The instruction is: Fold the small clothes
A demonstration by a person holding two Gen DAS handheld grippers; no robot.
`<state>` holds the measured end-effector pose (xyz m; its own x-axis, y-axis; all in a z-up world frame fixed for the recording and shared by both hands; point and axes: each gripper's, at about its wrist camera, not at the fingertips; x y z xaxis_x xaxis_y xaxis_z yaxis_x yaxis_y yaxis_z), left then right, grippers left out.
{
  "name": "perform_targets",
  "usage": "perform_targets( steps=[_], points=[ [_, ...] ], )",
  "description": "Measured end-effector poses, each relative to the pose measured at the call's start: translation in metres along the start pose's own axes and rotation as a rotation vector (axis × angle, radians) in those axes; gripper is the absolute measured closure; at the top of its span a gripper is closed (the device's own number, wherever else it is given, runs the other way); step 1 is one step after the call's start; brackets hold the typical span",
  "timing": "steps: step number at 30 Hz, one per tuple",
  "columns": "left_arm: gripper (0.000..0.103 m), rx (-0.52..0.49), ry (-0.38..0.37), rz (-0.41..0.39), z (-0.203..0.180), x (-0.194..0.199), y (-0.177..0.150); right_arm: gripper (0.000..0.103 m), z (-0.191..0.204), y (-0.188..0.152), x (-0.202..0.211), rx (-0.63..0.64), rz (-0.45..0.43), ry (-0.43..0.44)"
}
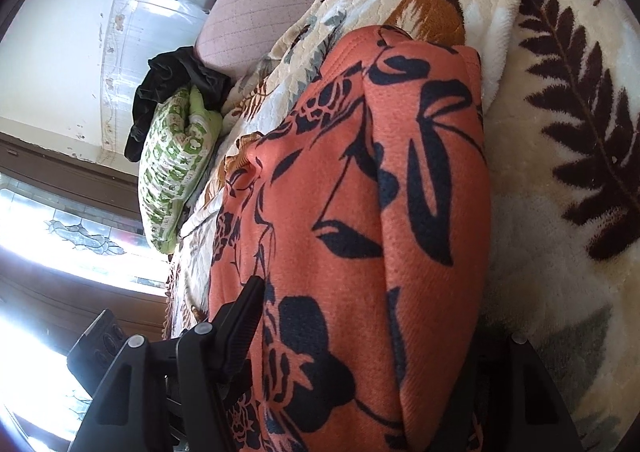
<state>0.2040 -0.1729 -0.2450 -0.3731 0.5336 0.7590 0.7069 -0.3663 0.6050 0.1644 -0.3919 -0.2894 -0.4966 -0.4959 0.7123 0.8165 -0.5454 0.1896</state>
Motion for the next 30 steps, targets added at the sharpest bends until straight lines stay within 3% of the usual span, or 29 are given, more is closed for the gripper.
perform_targets(
  steps=[22, 30],
  points=[
    [0.005, -0.005, 0.007, -0.006, 0.001, 0.002, 0.000, 0.036, -0.001, -0.001, 0.000, -0.002, -0.005, -0.003],
    [0.010, -0.004, 0.010, -0.010, 0.002, 0.003, 0.000, 0.040, 0.011, -0.003, 0.000, 0.015, -0.024, -0.048]
  ],
)
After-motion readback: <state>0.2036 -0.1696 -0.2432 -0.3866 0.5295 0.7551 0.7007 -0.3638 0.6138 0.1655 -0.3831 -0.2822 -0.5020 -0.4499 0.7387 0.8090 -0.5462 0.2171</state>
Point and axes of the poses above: each gripper's, at about its wrist camera, not at the fingertips, and x roughly against the way its jaws point, z to its left, y to its top, and after that the axes turned 8 degrees about -y, right-handed
